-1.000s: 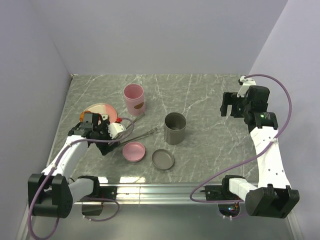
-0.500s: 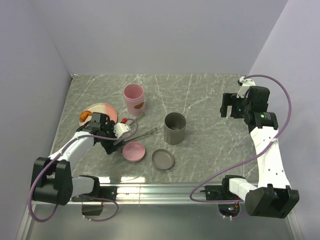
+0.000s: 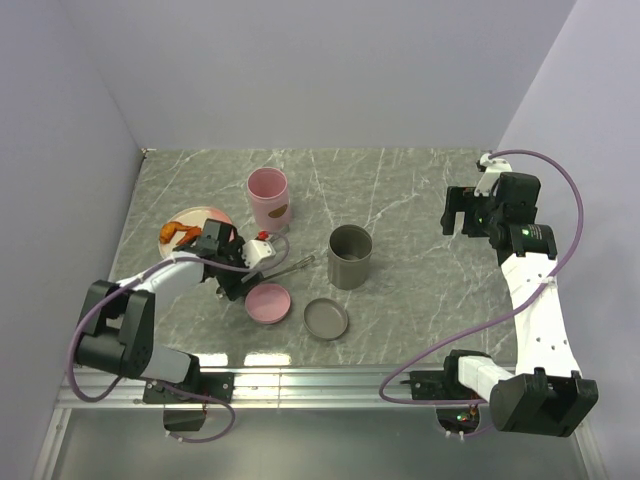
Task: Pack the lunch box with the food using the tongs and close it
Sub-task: Pick up the clamp at the center of the board.
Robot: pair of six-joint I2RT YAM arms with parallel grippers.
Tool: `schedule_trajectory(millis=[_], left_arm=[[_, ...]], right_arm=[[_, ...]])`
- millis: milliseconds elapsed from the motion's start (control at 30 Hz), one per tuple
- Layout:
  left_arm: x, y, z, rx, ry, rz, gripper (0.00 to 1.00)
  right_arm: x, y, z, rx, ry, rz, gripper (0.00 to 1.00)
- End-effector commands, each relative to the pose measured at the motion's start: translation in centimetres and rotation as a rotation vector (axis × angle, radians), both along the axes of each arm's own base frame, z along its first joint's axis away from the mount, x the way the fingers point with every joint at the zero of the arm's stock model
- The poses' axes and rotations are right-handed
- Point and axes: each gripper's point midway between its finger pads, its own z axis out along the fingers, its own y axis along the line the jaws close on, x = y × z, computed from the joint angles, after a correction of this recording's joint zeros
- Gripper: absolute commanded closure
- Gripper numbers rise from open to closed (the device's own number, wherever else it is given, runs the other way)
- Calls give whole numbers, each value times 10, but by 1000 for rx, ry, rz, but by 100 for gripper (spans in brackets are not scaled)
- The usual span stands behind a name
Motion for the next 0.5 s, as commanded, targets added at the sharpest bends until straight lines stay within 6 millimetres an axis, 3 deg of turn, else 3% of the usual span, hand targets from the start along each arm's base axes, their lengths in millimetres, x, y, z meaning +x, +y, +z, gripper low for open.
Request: schedule_trajectory(millis=[0,467], left_arm=[[17,-11,1,-6,-22,17,15],[33,-34,-9,-32,5,12,17]], right_arm=[[2,-1,13,-1,-33,4,0],[2,-1,16,-1,-39,2,0]])
